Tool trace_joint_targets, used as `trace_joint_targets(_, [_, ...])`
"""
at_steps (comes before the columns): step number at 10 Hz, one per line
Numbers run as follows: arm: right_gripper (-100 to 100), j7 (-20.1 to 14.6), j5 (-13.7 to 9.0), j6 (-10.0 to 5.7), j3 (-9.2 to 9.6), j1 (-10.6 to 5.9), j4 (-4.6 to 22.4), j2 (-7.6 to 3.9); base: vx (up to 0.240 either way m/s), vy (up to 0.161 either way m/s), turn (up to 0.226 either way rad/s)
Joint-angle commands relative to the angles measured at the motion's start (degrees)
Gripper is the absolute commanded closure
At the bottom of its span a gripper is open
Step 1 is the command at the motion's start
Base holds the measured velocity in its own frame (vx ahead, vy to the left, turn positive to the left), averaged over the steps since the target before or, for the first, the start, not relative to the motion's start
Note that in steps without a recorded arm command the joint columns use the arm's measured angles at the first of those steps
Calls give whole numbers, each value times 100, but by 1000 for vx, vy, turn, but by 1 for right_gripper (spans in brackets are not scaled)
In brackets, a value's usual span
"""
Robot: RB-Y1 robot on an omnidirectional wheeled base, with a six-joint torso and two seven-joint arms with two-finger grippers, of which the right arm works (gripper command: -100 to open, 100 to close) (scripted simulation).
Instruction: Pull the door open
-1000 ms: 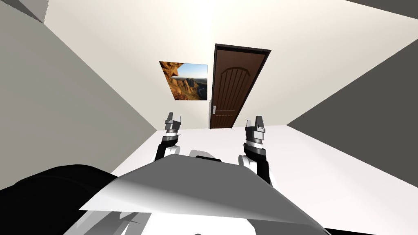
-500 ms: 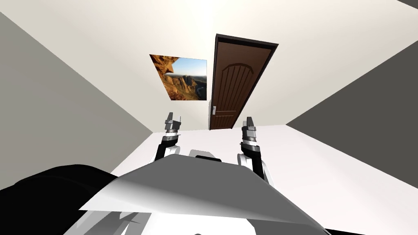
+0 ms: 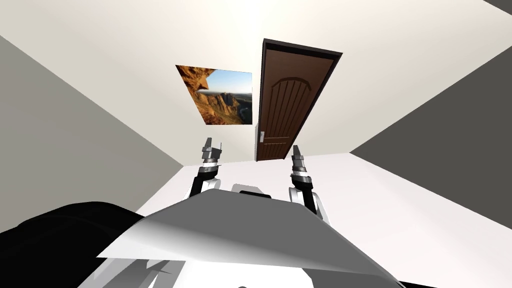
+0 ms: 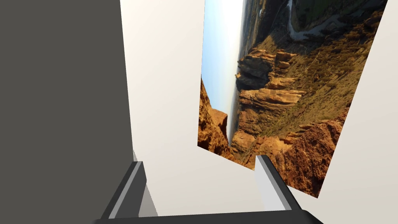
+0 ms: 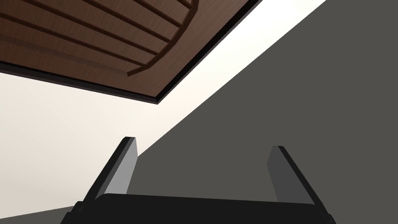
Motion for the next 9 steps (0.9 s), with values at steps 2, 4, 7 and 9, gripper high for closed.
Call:
trace_joint_targets(2, [-100, 187, 307, 4, 8, -162, 332, -90, 139, 40, -44])
trace_joint_targets(4, [-100, 284, 468, -4, 18, -242, 510, -122, 138, 29, -32])
trace_joint_targets(7, [-100, 484, 802, -21, 40, -408, 879, -175, 125, 43, -44])
trace_joint_targets(9, [-100, 587, 974, -30, 51, -493, 1069, -197, 108, 37, -32])
